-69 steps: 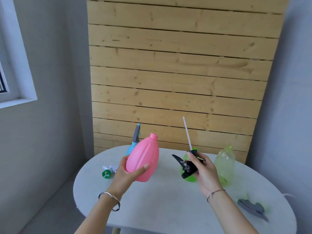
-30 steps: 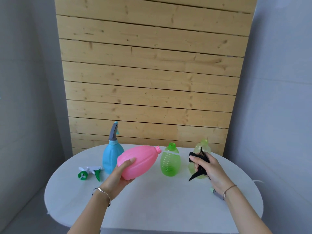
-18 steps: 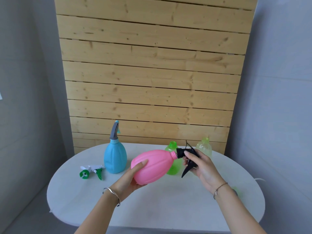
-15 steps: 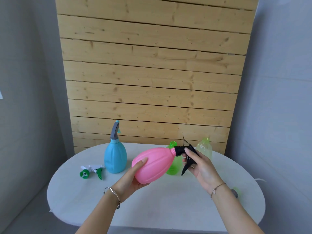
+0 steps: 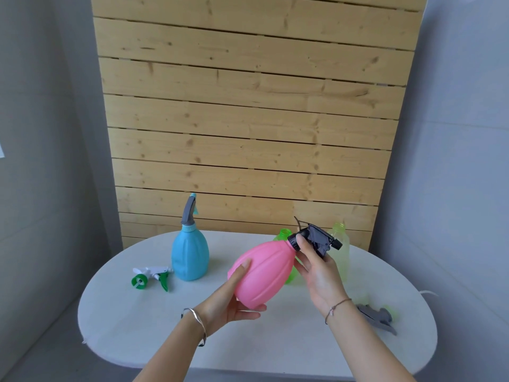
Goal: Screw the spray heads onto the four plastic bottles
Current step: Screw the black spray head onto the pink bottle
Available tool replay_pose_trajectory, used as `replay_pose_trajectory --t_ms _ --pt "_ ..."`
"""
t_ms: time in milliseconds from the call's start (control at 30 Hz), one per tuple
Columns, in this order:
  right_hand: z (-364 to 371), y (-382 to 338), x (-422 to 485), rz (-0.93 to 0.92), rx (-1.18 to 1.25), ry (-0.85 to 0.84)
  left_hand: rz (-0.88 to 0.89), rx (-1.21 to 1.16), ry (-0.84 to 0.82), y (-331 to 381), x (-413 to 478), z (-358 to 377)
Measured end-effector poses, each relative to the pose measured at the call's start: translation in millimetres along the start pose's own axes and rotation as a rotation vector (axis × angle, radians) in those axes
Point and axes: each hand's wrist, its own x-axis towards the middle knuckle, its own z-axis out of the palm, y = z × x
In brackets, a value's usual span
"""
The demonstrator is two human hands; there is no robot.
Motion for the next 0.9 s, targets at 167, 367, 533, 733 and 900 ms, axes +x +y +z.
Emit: replay_pose_trajectory --t_ms 167,367,533,733,900 --pt "8 5 -2 -0.007 0.077 -0.045 -0.075 -0.028 -0.022 2 0 5" --pt "8 2 7 -0.134 -0.164 -0.034 -0.016 -0.025 -0.037 6 -6 5" --pt "2 3 10 -0.077 -0.193 -0.047 0.202 -0.096 0.034 6 -7 5" --pt "1 0 6 -0.153 -0.378 -0.140 0.001 -0.210 0.027 11 -7 -7" --pt "4 -8 4 -0.122 -0.358 -0.307 -0.160 -0.312 -0.075 15 -13 -6"
